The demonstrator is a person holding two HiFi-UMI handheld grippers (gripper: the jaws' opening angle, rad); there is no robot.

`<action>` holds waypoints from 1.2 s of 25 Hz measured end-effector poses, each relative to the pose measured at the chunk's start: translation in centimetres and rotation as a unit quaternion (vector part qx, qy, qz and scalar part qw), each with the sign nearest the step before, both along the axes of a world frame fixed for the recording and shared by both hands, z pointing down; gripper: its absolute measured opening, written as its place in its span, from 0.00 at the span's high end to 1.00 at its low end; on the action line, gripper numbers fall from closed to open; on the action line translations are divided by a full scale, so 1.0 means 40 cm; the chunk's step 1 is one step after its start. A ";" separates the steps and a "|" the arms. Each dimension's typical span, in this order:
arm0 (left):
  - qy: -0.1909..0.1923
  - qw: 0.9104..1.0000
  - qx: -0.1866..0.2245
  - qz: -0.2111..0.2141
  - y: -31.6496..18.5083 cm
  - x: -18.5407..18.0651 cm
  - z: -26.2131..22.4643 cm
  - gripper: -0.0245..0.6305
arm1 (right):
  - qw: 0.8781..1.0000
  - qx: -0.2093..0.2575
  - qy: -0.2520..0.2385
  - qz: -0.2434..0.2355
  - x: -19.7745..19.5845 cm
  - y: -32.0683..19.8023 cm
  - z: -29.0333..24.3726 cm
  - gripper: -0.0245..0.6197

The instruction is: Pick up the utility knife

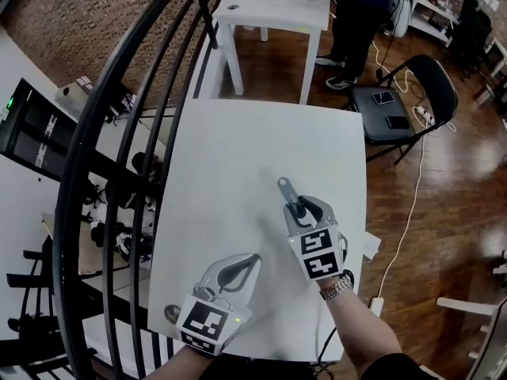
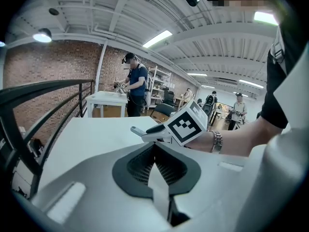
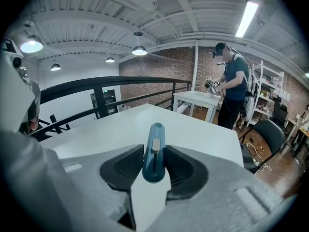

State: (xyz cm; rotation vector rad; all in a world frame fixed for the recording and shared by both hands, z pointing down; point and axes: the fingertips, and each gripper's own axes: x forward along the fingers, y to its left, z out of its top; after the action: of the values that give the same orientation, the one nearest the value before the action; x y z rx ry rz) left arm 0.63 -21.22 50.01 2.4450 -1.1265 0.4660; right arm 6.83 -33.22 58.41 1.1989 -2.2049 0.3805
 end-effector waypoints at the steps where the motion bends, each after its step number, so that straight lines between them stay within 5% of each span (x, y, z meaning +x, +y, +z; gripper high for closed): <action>1: 0.002 1.000 0.006 0.001 0.011 -0.004 -0.015 0.94 | 1.000 0.004 0.000 0.000 -0.004 0.016 -0.020 0.76; 18: 0.056 0.994 0.093 0.004 0.339 -0.229 -0.272 0.94 | 0.997 0.073 -0.027 0.017 -0.210 0.450 -0.381 0.76; 30: 0.062 0.989 0.130 0.016 0.549 -0.324 -0.319 0.94 | 0.993 0.115 -0.020 -0.011 -0.341 0.769 -0.451 0.76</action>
State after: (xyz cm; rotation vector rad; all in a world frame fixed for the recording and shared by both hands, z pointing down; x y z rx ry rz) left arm -12.32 0.76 37.26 2.6756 -1.1606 0.1795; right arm -6.79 -2.44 40.35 1.2942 -2.3435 0.1432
